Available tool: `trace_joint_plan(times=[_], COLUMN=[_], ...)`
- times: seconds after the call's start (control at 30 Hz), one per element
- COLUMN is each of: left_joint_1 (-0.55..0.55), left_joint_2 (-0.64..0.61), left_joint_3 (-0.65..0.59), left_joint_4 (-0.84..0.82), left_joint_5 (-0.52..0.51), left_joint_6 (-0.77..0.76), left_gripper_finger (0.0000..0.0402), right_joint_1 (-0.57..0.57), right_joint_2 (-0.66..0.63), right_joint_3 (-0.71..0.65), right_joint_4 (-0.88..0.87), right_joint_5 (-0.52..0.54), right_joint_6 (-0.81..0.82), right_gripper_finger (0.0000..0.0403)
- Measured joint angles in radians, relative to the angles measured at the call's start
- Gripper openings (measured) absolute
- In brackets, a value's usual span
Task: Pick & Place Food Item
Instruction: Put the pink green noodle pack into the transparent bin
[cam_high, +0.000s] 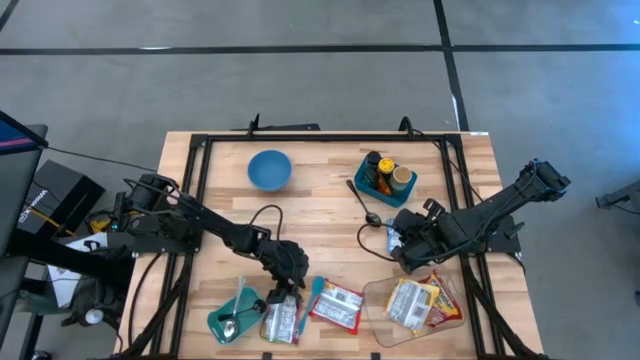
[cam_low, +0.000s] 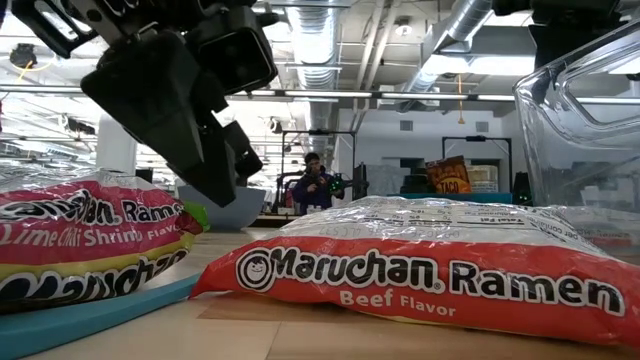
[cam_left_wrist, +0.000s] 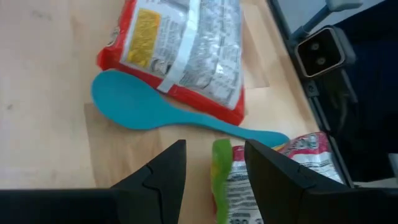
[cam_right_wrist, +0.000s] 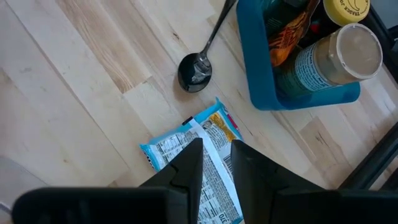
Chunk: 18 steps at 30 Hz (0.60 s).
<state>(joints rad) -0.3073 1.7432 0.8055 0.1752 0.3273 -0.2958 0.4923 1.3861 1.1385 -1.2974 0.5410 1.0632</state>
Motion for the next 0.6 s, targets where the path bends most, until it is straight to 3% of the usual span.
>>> trace_joint_plan(times=[0.43, 0.6], left_joint_1=[-0.025, -0.024], left_joint_2=[0.002, 0.059], left_joint_3=[0.000, 0.000], left_joint_4=[0.009, 0.070], left_joint_5=[0.011, 0.014], left_joint_6=[0.000, 0.000], left_gripper_finger=[0.0159, 0.0159], right_joint_1=[0.000, 0.000], right_joint_2=[0.000, 0.000], right_joint_3=[0.000, 0.000], right_joint_4=[0.000, 0.000], right_joint_5=[0.000, 0.000], right_joint_6=[0.001, 0.002], right_gripper_finger=[0.0077, 0.0077])
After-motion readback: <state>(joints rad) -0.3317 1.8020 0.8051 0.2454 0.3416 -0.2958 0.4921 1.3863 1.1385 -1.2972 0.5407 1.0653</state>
